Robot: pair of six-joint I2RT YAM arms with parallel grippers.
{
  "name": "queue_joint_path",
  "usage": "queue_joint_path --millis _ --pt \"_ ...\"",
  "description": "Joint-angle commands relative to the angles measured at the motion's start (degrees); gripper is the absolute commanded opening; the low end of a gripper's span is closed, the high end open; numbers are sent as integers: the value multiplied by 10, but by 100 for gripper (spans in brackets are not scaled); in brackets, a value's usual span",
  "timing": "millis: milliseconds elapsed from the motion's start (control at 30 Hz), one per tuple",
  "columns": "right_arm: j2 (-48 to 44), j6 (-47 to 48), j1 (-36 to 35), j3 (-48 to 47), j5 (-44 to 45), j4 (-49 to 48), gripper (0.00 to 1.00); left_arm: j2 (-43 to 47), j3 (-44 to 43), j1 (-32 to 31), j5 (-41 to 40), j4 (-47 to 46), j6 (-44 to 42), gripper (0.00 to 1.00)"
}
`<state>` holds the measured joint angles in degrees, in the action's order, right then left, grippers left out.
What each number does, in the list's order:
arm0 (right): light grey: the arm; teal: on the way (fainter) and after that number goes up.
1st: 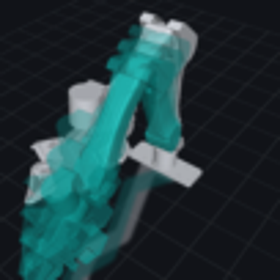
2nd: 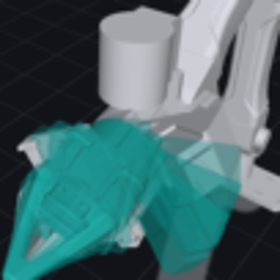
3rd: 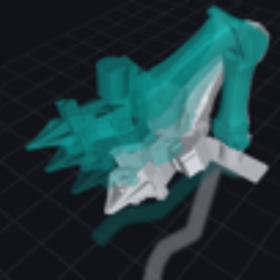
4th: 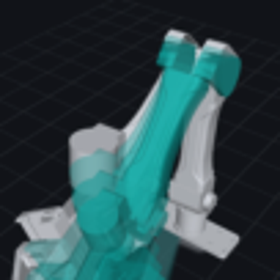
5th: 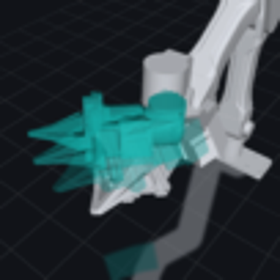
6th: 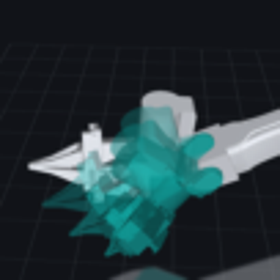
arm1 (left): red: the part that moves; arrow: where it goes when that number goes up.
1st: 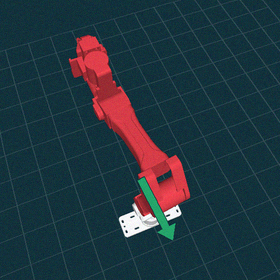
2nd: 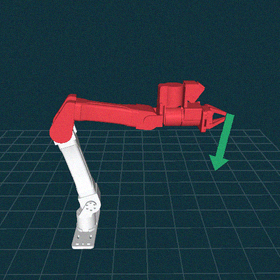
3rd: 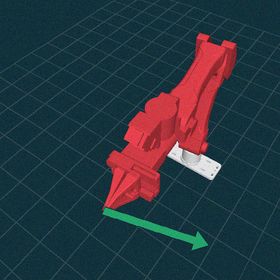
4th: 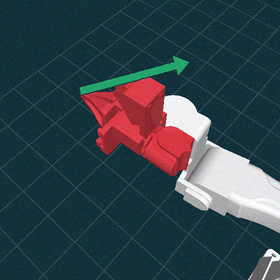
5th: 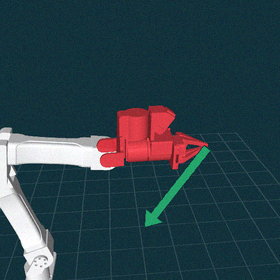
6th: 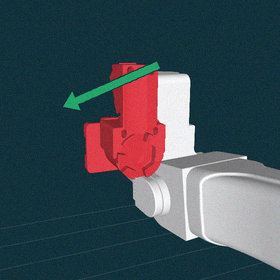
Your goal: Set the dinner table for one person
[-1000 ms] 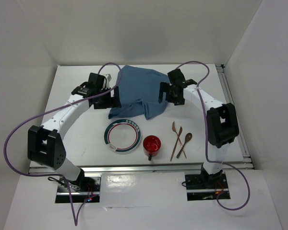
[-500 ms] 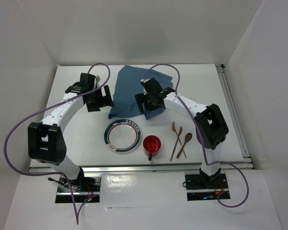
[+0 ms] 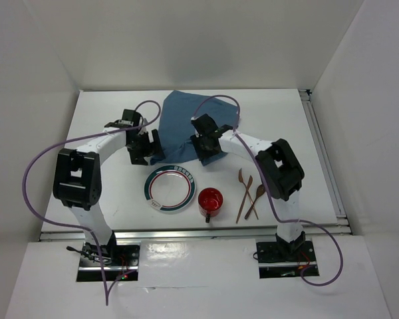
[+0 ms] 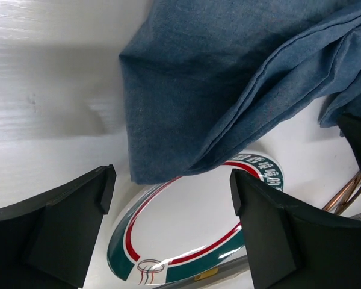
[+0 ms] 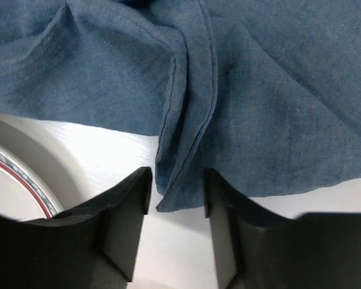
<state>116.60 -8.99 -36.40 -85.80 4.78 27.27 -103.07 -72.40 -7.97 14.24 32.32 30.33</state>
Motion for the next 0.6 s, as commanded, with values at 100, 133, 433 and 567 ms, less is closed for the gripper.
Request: queue_joint_path --millis 100,133,433,567 --pt "16 1 1 -19 24 -29 35 -33 -1 8 38 -36 11 83" --pt "21 1 1 -27 24 -29 32 -33 -6 8 43 -36 11 78" --pt "21 -4 1 -50 30 -13 64 -44 -54 13 43 -18 -1 23" --pt "27 -10 1 -50 30 -13 66 -44 -72 13 48 -13 -6 1"
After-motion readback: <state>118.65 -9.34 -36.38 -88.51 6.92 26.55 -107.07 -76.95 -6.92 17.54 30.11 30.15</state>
